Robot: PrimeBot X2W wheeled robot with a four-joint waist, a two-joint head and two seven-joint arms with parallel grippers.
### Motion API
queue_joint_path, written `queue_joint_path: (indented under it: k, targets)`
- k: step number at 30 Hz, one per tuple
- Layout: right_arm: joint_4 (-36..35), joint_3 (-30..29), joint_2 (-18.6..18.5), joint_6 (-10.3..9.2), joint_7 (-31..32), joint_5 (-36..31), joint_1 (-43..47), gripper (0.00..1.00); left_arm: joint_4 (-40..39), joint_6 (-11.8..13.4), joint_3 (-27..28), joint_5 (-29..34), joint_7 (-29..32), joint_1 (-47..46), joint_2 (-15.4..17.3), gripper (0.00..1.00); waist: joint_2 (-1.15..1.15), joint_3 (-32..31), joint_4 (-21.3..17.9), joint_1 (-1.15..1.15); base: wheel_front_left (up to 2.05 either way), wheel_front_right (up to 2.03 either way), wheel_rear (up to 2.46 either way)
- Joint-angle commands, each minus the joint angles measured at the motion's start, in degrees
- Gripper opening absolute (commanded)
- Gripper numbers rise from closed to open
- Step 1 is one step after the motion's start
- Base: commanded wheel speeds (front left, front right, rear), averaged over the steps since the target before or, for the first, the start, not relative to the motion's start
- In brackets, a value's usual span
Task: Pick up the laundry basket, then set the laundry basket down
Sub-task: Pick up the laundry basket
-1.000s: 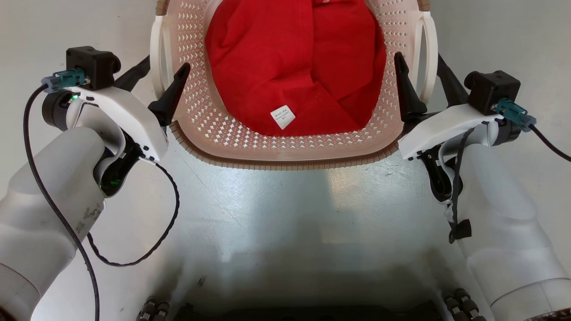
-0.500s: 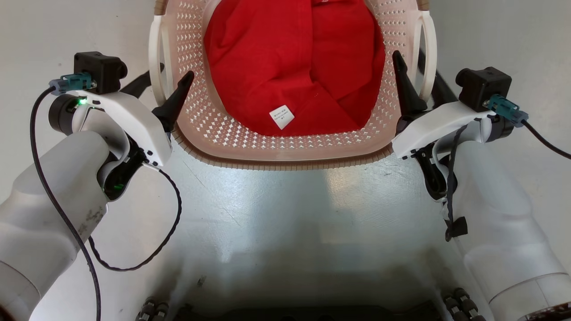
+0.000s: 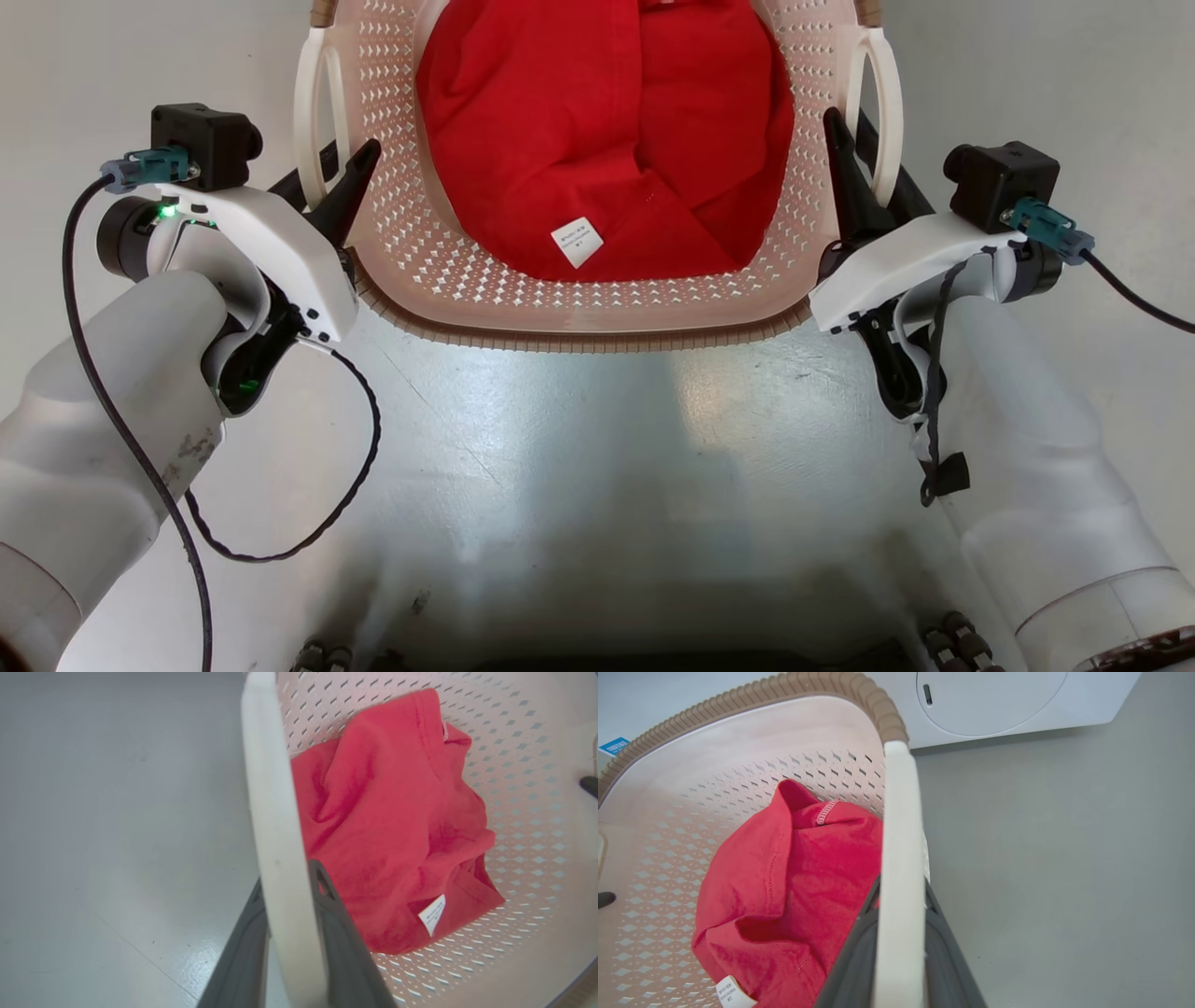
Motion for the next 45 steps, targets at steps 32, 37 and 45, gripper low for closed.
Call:
queue_joint_path:
  k: [32, 37, 45]
  targets:
    - [14.6, 18.9, 0.6, 0.50, -0.5, 16.9, 5.7, 0.00, 1.8, -0.7, -2.1, -7.8, 5.1, 13.5, 1.5, 0.00, 0.00, -23.6, -3.0, -0.01, 0.00, 0.00, 0.00]
    - [16.7, 24.2, 0.6, 0.50, 0.1, 21.2, 6.7, 0.00, 3.5, -0.7, -2.2, -8.4, 6.4, 16.1, 0.0, 0.00, 0.00, -28.3, -3.8, -0.01, 0.00, 0.00, 0.00]
    - [18.4, 30.1, 0.6, 0.50, 2.7, 26.4, 8.8, 0.00, 6.5, -0.7, -2.3, -9.7, 8.2, 19.9, -2.8, 0.00, 0.00, -35.4, -5.0, -0.01, 0.00, 0.00, 0.00]
